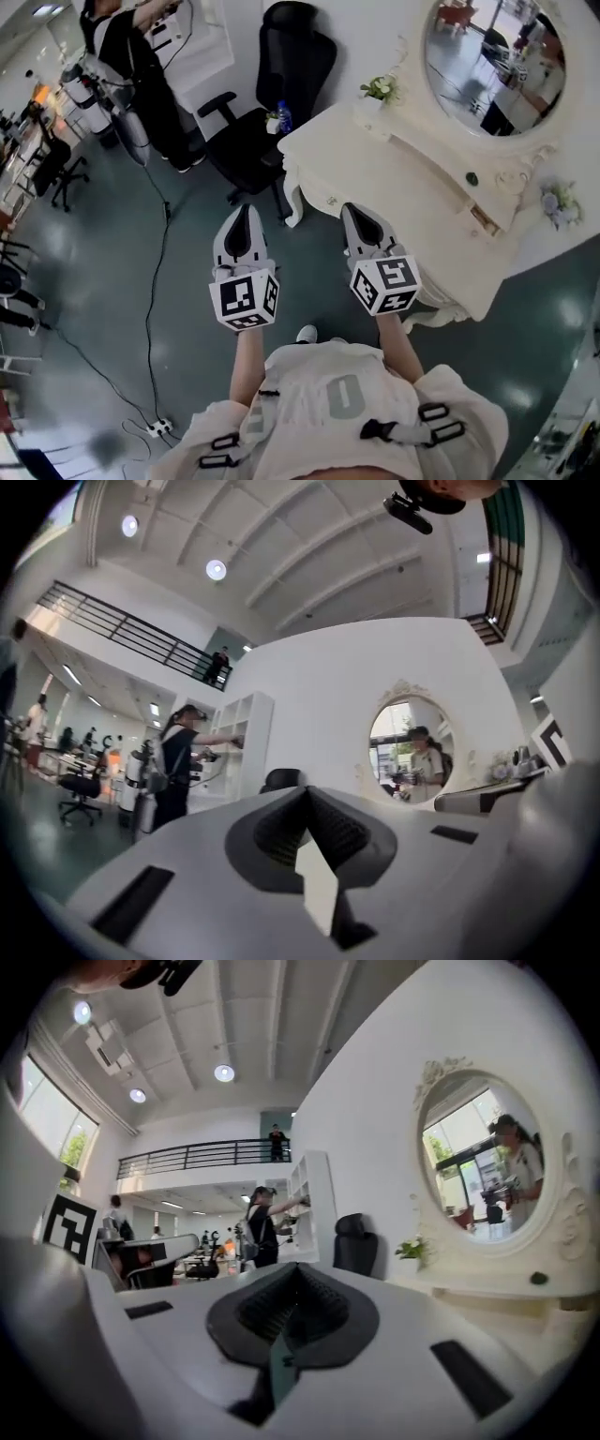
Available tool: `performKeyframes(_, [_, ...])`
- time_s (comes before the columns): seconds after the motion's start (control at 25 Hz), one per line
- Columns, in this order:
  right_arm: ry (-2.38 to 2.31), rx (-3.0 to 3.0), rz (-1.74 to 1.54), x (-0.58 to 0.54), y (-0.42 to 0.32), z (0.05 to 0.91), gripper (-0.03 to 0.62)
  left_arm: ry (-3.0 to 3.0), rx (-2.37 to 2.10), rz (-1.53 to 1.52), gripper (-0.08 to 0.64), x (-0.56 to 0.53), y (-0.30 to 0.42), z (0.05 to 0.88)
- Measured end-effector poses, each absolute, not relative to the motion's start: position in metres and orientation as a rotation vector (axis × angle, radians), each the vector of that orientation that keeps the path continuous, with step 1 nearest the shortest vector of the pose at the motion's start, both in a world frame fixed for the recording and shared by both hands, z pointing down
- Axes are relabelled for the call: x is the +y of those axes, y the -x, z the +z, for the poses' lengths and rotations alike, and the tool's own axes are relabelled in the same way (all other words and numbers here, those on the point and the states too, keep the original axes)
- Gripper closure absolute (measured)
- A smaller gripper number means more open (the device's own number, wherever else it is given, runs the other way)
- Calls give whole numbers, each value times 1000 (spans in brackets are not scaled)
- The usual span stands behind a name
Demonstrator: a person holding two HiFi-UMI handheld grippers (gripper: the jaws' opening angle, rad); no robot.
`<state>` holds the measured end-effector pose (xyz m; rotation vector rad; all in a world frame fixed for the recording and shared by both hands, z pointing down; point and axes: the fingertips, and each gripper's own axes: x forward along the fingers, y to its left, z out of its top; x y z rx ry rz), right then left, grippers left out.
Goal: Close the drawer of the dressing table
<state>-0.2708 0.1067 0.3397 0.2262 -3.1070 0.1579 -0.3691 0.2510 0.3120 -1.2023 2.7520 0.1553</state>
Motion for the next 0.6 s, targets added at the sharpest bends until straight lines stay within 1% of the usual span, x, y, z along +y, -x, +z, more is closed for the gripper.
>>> performKeyframes(0.12, [-503,-3090,162,62,233,338,584,1431,2644,176,541,188,355,310])
performKeyframes(0.32, [-975,-2984,229,11,150,343,583,1792,2438,201,541,106,308,309])
performKeyframes(0.6, [-1415,-2837,220,-6,58,338,584,2102,2201,215,541,39,250,304])
